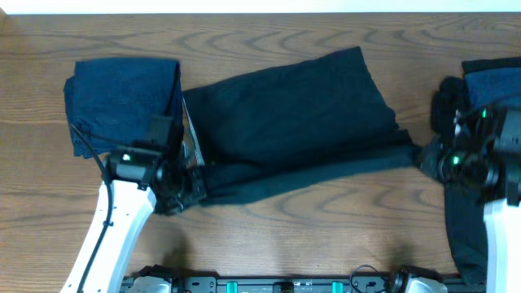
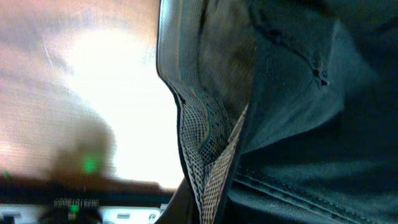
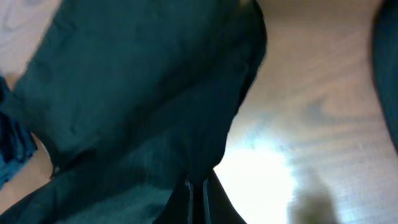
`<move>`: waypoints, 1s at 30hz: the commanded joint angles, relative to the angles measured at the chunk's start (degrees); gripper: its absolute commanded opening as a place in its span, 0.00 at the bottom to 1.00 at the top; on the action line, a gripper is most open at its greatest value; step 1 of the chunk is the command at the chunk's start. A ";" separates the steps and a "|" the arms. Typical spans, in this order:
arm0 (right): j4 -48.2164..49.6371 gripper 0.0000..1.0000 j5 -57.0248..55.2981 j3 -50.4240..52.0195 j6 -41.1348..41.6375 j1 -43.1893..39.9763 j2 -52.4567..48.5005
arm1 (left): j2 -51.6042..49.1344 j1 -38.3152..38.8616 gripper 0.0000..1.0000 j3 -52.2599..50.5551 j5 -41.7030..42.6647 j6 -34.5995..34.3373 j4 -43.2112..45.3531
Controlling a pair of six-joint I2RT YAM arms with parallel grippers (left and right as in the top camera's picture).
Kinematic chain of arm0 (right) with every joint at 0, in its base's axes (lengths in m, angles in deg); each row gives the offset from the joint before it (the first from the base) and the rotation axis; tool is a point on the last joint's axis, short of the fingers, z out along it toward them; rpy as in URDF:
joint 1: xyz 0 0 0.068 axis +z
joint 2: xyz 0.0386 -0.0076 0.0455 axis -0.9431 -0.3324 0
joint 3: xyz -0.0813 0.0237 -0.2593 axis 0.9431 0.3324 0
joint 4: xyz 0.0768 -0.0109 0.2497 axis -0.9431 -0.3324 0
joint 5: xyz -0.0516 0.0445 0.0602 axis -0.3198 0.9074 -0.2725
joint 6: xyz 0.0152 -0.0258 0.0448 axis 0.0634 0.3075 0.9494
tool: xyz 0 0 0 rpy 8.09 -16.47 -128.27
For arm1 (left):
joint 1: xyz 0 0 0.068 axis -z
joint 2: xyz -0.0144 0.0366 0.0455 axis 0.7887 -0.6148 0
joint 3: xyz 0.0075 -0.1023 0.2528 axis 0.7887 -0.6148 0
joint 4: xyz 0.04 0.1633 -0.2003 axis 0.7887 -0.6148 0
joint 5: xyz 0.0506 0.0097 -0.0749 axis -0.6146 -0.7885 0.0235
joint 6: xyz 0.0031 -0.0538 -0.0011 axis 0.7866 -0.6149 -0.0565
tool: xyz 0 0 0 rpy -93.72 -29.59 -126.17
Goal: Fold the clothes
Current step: 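Lift both held edges and fold them up toward the pants' top edge, then lower the folded edges onto the top edge and release both grippers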
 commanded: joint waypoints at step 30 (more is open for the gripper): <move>41.24 0.01 -2.97 -10.34 -3.74 6.62 -33.38 | -22.77 -2.36 0.06 17.05 -19.26 0.39 32.63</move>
